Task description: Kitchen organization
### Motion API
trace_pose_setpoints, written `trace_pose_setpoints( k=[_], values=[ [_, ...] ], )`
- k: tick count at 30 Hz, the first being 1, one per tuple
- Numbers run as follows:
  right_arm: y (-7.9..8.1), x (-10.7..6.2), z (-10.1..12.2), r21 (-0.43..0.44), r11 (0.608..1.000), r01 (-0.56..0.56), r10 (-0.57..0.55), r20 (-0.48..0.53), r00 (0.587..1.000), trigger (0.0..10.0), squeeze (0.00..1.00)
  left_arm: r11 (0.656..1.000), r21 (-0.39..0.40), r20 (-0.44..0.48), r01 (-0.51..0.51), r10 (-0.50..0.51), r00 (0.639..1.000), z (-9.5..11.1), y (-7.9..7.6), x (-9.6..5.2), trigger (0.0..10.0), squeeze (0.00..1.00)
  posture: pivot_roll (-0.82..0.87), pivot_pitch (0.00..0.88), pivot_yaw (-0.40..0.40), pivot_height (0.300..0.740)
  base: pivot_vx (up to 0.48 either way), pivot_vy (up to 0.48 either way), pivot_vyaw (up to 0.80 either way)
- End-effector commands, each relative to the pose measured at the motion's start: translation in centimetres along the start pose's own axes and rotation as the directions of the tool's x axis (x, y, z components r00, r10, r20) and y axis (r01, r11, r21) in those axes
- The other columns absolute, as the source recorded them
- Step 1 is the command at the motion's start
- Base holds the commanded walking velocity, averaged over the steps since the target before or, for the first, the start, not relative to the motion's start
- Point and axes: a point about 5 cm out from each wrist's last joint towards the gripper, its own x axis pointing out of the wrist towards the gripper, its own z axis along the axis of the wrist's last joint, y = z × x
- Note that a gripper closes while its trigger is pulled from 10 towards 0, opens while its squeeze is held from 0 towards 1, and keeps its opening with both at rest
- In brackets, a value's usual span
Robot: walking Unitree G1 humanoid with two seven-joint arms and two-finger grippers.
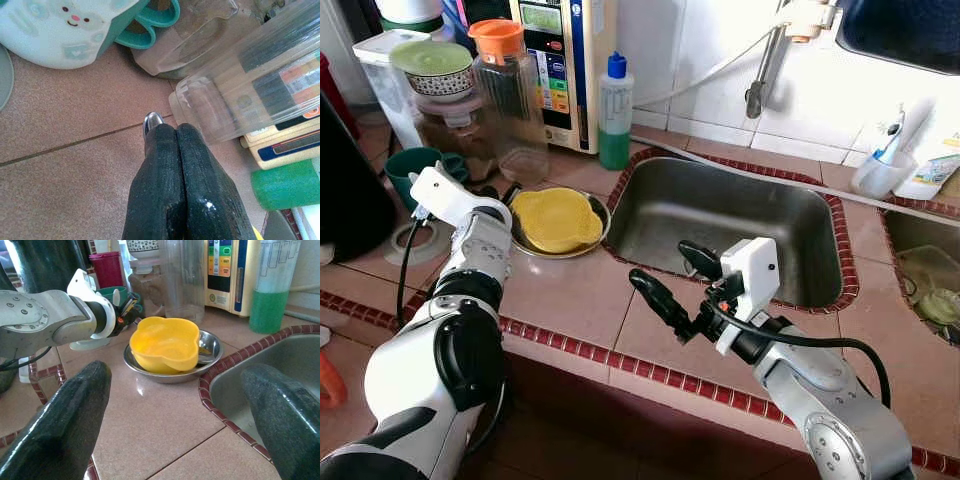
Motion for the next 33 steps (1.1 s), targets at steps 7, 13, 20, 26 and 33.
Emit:
trace_pose_setpoints(
  k=[7,13,20,26,33],
  values=[
    [-0.2,0.1,0.4,-0.015,1.000,-0.003,0.003,0.013,1.000,10.0,0.95,0.991,0.127,0.080,0.029,-0.039,0.996,1.2,-0.8,0.0,4.9,0.00,0.05,0.000,-0.017,0.740,0.000,0.000,0.00],
    [-0.4,0.1,0.5,-0.018,1.000,0.001,0.000,0.016,1.000,10.0,0.95,0.951,0.307,0.150,0.035,-0.085,0.985,1.6,-1.3,-0.2,10.0,0.00,0.05,0.000,-0.016,0.740,0.000,0.000,0.00],
    [-0.6,0.2,0.6,-0.020,1.000,0.012,-0.011,0.027,1.000,10.0,0.95,0.847,0.529,0.213,0.049,-0.188,0.959,1.6,-1.4,-0.6,10.0,0.00,0.07,0.000,-0.021,0.740,0.000,0.000,0.00],
    [-0.5,0.3,0.9,-0.007,1.000,-0.008,0.008,0.033,0.999,10.0,0.92,0.798,0.597,0.210,0.079,-0.252,0.945,0.3,-0.9,-1.2,10.0,1.00,0.07,0.000,-0.025,0.740,0.000,0.000,0.00],
    [-0.7,0.3,0.9,-0.004,1.000,-0.003,0.004,0.036,0.999,10.0,0.92,0.704,0.702,0.266,0.103,-0.393,0.880,-0.2,-1.6,-2.8,10.0,1.00,0.08,0.000,-0.029,0.740,0.000,0.000,0.00]
  ],
)
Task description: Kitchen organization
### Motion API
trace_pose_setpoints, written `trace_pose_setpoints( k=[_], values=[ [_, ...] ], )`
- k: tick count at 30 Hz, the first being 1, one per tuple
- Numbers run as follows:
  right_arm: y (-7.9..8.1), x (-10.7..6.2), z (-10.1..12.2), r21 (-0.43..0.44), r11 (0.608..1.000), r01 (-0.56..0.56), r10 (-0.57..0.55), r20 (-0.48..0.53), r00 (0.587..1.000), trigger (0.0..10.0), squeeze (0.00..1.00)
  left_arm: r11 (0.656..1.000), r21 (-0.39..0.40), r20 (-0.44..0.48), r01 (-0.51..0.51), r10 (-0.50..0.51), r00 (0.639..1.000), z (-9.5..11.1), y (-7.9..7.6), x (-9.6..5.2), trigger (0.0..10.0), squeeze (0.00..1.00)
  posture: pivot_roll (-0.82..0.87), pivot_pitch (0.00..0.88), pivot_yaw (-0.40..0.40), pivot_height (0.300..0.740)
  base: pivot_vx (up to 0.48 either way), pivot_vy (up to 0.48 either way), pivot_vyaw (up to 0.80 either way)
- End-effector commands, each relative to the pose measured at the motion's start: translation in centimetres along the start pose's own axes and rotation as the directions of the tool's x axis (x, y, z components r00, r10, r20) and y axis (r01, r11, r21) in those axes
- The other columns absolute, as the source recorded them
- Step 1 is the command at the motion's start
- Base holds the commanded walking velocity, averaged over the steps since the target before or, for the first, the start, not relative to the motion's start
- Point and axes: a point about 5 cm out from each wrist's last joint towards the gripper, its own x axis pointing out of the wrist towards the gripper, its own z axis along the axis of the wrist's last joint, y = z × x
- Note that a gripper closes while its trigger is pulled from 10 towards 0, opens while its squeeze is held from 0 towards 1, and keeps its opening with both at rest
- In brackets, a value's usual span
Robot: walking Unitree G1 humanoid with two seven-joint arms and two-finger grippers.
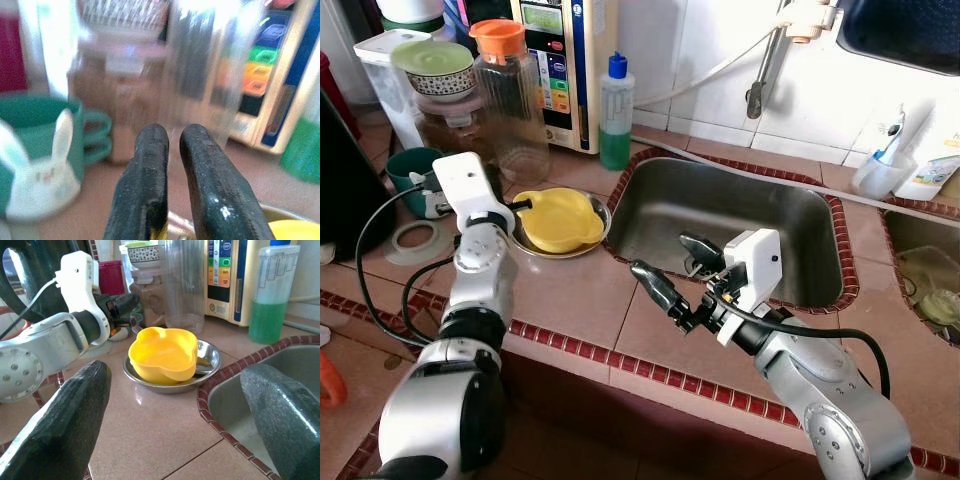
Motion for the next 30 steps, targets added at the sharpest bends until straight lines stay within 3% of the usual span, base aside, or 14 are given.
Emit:
trace_pose_setpoints(
  k=[1,8,14,20,27,30],
  values=[
    [-0.3,0.1,0.3,-0.002,1.000,0.008,-0.008,0.009,1.000,10.0,0.92,0.999,0.047,0.074,0.021,-0.024,0.997,1.0,-0.4,-0.1,10.0,1.00,0.08,0.000,-0.030,0.740,0.000,0.000,0.00],
    [-0.9,0.4,0.3,-0.008,0.999,0.036,-0.035,0.016,0.999,10.0,0.91,0.994,0.096,0.087,0.050,-0.059,0.994,0.5,-1.0,-1.4,10.0,1.00,0.09,0.000,-0.034,0.740,0.000,0.000,0.00],
    [-3.2,1.2,-0.9,-0.095,0.983,0.160,-0.166,-0.061,0.984,10.0,0.91,0.988,0.132,0.063,0.082,-0.091,0.994,-0.5,-2.3,-3.3,10.0,1.00,0.10,0.000,-0.040,0.740,0.000,0.000,0.00],
    [-3.9,1.6,-0.5,-0.106,0.980,0.171,-0.177,-0.049,0.983,10.0,0.91,0.985,0.150,0.046,0.082,-0.090,0.995,-0.8,-2.5,-3.8,10.0,1.00,0.10,0.000,-0.039,0.740,0.000,0.000,0.00],
    [-3.6,1.9,-0.8,-0.094,0.982,0.161,-0.166,-0.042,0.985,10.0,0.91,0.983,0.160,0.038,0.085,-0.093,0.995,-0.7,-2.5,-3.9,10.0,1.00,0.10,0.000,-0.038,0.740,0.000,0.000,0.00],
    [-2.7,2.1,-0.4,-0.045,0.992,0.115,-0.115,-0.003,0.993,10.0,0.91,0.984,0.163,0.038,0.068,-0.075,0.996,-0.5,-2.0,-3.5,10.0,1.00,0.10,0.000,-0.036,0.740,0.000,0.000,0.00]
  ],
)
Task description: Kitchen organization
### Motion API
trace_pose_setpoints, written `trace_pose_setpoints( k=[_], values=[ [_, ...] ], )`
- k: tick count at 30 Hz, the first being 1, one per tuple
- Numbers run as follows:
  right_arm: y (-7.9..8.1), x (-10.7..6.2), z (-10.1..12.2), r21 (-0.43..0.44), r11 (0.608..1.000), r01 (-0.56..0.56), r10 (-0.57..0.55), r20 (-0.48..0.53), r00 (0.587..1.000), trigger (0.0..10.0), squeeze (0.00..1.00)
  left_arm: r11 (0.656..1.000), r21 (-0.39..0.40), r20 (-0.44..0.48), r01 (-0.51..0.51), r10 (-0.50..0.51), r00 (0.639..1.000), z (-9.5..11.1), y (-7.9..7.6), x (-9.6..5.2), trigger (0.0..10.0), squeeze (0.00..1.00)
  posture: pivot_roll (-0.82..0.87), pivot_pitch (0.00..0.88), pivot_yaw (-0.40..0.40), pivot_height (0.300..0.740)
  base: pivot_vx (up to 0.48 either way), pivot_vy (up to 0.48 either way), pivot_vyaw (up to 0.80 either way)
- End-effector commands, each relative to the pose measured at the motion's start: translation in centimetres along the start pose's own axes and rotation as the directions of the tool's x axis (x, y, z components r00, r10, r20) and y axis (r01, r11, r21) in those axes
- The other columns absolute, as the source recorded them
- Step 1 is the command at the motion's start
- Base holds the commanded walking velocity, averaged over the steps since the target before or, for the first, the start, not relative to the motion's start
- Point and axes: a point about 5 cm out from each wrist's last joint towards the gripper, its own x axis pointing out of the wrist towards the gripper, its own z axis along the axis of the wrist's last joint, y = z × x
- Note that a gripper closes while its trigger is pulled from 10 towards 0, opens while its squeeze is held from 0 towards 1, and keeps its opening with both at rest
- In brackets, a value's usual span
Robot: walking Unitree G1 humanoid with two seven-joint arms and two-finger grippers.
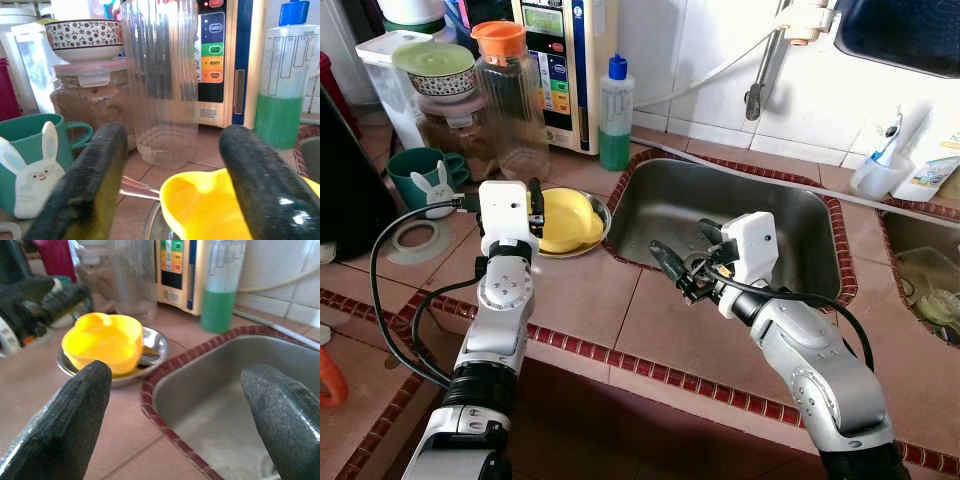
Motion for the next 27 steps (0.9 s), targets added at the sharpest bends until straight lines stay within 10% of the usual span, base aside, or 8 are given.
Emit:
trace_pose_setpoints(
  k=[1,9,27],
  values=[
    [0.5,0.0,0.8,0.024,0.999,-0.041,0.039,0.053,0.998,10.0,0.91,1.000,0.012,0.009,-0.005,0.005,1.000,0.4,0.2,0.4,10.0,1.00,0.10,0.000,-0.036,0.740,0.000,0.000,0.00],
    [0.9,0.0,2.8,0.135,0.989,-0.053,0.024,0.209,0.978,10.0,0.91,0.998,0.022,-0.020,-0.059,0.059,0.998,0.2,1.5,1.1,10.0,1.00,0.10,0.000,-0.032,0.740,0.000,0.000,0.00],
    [2.4,-2.4,1.8,0.109,0.982,-0.153,0.141,0.112,0.984,10.0,0.91,0.954,-0.193,-0.298,-0.229,0.165,0.940,-0.9,2.4,4.1,10.0,1.00,0.04,0.000,-0.020,0.740,0.000,0.000,0.00]
  ],
)
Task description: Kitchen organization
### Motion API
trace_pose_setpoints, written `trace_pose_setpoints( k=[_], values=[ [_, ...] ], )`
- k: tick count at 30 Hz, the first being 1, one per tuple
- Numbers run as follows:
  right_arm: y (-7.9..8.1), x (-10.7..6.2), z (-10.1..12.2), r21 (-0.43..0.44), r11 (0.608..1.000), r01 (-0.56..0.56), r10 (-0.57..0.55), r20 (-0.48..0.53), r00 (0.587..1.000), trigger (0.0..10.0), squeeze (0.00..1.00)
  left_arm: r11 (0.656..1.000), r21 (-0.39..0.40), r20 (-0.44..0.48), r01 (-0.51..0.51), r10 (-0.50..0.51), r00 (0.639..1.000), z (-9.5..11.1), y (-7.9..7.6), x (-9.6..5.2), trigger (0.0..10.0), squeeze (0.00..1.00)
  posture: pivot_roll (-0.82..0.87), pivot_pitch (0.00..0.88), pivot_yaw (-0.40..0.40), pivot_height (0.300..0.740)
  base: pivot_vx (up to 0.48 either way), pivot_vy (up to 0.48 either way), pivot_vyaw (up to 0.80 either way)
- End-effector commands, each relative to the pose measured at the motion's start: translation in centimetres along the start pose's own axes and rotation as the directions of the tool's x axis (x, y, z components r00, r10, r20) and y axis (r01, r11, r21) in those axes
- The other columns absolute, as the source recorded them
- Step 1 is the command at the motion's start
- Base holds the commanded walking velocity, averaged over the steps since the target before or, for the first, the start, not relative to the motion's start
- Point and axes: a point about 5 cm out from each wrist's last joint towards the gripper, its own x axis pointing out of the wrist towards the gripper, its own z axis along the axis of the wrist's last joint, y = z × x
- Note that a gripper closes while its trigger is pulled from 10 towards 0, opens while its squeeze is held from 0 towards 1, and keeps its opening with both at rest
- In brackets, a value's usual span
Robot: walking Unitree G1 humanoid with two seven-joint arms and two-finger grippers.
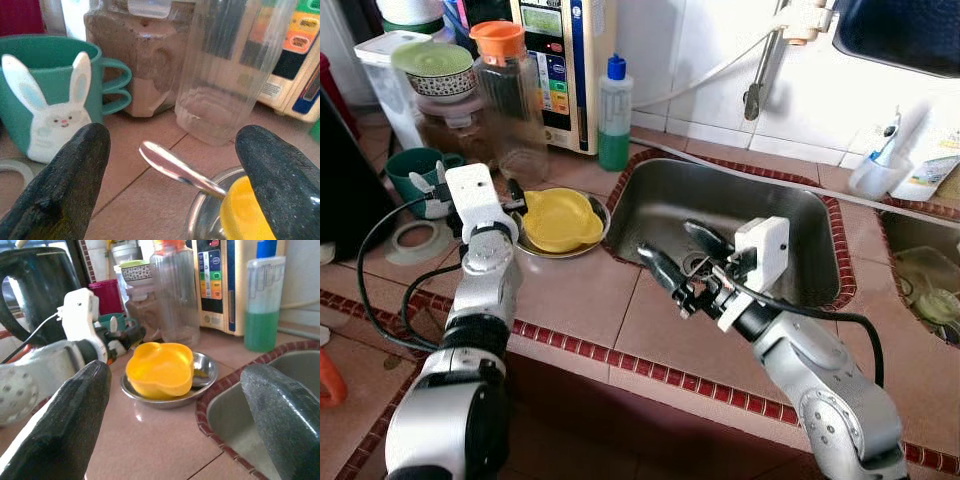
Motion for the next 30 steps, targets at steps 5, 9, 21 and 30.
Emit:
trace_pose_setpoints(
  k=[5,9,21,30],
  values=[
    [0.6,-0.3,0.6,-0.012,1.000,-0.027,0.027,0.006,1.000,10.0,0.91,0.996,-0.087,-0.067,-0.037,0.031,0.997,0.1,0.0,0.5,10.0,1.00,0.04,0.000,-0.017,0.740,0.000,0.000,0.00],
    [0.8,-0.6,0.7,-0.013,0.999,-0.032,0.032,-0.005,0.999,10.0,0.91,0.987,-0.143,-0.098,-0.073,0.059,0.993,0.4,0.3,0.9,10.0,1.00,0.03,0.000,-0.016,0.740,0.000,0.000,0.00],
    [1.9,-1.2,0.7,-0.004,0.997,-0.076,0.076,-0.031,0.997,10.0,0.90,0.925,-0.374,-0.228,-0.063,-0.026,0.973,0.2,-0.7,1.3,10.0,0.00,0.01,0.000,-0.015,0.740,0.000,0.000,0.00],
    [2.1,-1.7,0.7,-0.002,0.998,-0.060,0.060,-0.041,0.997,10.0,0.89,0.901,-0.433,-0.220,-0.012,-0.093,0.971,1.2,-2.4,1.4,10.0,0.00,-0.01,0.006,-0.012,0.740,0.000,0.000,0.00]
  ],
)
